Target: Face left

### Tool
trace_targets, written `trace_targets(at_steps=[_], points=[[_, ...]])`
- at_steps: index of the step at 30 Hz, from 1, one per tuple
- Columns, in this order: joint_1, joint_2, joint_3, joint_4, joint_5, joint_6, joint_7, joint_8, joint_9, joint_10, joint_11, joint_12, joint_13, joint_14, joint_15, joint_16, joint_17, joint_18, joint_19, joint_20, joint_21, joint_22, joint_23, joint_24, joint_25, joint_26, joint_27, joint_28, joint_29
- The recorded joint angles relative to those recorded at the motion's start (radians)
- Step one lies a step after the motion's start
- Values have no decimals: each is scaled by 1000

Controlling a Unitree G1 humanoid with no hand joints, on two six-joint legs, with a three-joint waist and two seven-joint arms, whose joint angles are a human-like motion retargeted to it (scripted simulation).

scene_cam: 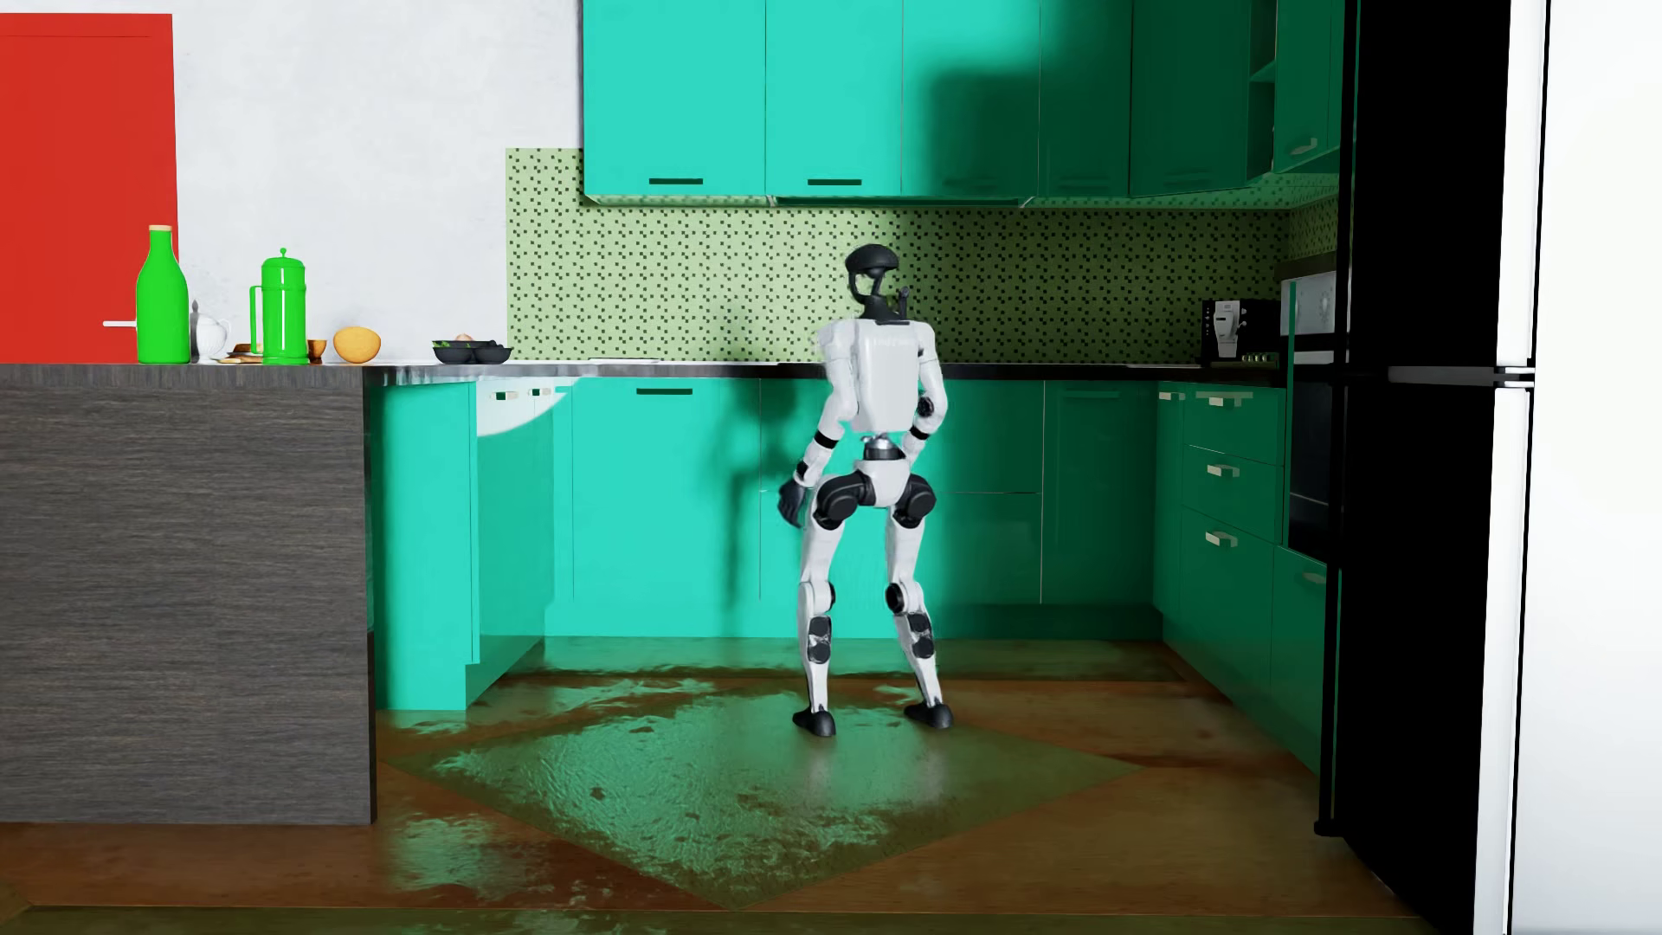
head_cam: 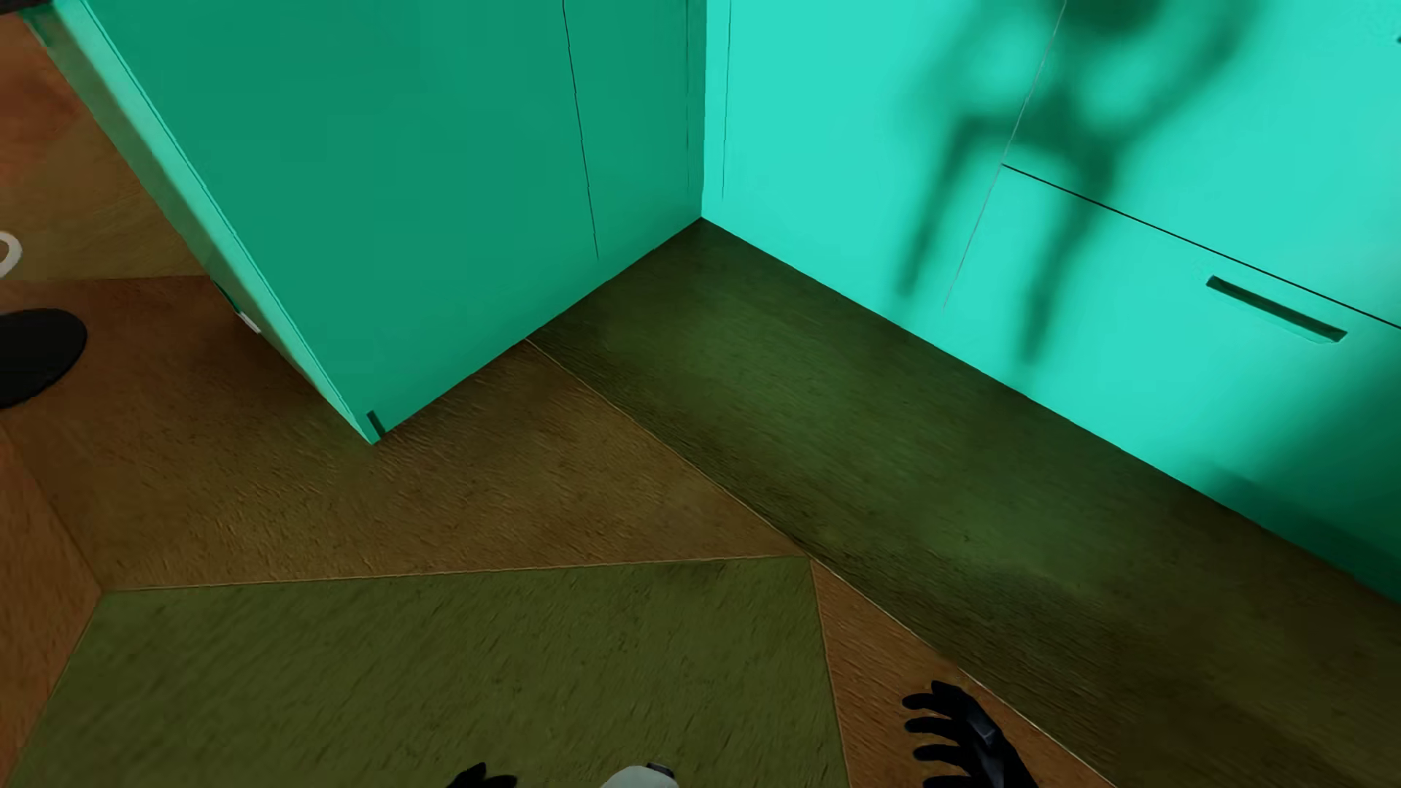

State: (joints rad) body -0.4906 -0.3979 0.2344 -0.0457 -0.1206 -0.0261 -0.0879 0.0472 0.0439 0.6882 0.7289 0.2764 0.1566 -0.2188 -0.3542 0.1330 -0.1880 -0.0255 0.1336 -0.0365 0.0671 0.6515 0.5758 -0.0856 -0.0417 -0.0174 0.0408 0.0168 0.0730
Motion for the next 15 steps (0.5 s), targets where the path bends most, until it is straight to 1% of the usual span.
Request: trace_targets(at_steps=[1,2,3,4,5,6,7,8,9,10,11,13,15], points=[[4,2,31,4,-6,21,5,-5,-1,-11,1,-25,31,9,-1,-20,-25,-1,43,-7,-1,0,-11,4,0,-4,1,0,-8],[2,8,35,9,-12,39,9,-20,-9,-19,-6,-44,39,10,1,-9,-26,5,37,-34,-7,19,-6,7,3,7,11,-11,-20],[6,31,24,28,-10,61,24,-38,-7,-5,-22,-36,23,-17,5,0,-13,8,-22,-28,-10,-4,6,12,11,35,24,-31,-29],[6,35,20,41,-10,76,34,-47,-13,-6,-18,-39,18,-10,2,8,5,-5,-40,-8,-4,5,-6,24,18,65,35,-54,-37],[9,32,28,40,-18,75,37,-52,-27,-34,-19,-40,26,35,0,0,17,-7,-16,29,13,1,-15,33,23,99,38,-70,-44],[13,32,34,26,-33,63,35,-60,-42,-68,-40,-32,21,28,10,16,9,-3,-24,-14,11,-5,10,32,27,125,33,-75,-41],[20,48,39,21,-38,60,34,-70,-42,-81,-70,-26,10,-6,24,20,9,31,-27,-6,0,-12,12,29,27,146,34,-80,-35],[24,66,58,23,-43,68,35,-85,-37,-80,-85,-35,37,-30,29,-21,-15,35,-26,20,-4,-12,2,34,26,158,12,-75,-29],[21,59,55,23,-51,63,34,-94,-31,-85,-64,-26,31,-5,15,-22,-23,-1,-28,-2,-1,-8,-2,36,23,157,6,-67,-23],[22,56,46,32,-52,59,44,-98,-20,-83,-40,-18,15,22,1,-1,-12,10,-31,-22,-9,-8,-7,31,25,148,6,-57,-17],[29,49,53,38,-49,52,42,-100,-17,-107,-24,-33,23,84,-8,6,3,-19,-35,7,-2,1,-16,30,29,146,-1,-54,-15],[24,59,70,37,-51,50,37,-113,-14,-107,-44,-50,38,54,1,-17,-3,-1,-37,-25,4,-5,9,33,43,152,-10,-48,-1],[20,62,59,42,-46,44,35,-110,-11,-112,-42,-46,37,64,-5,-22,8,-14,-38,-1,17,4,-14,35,62,147,16,-58,5]])
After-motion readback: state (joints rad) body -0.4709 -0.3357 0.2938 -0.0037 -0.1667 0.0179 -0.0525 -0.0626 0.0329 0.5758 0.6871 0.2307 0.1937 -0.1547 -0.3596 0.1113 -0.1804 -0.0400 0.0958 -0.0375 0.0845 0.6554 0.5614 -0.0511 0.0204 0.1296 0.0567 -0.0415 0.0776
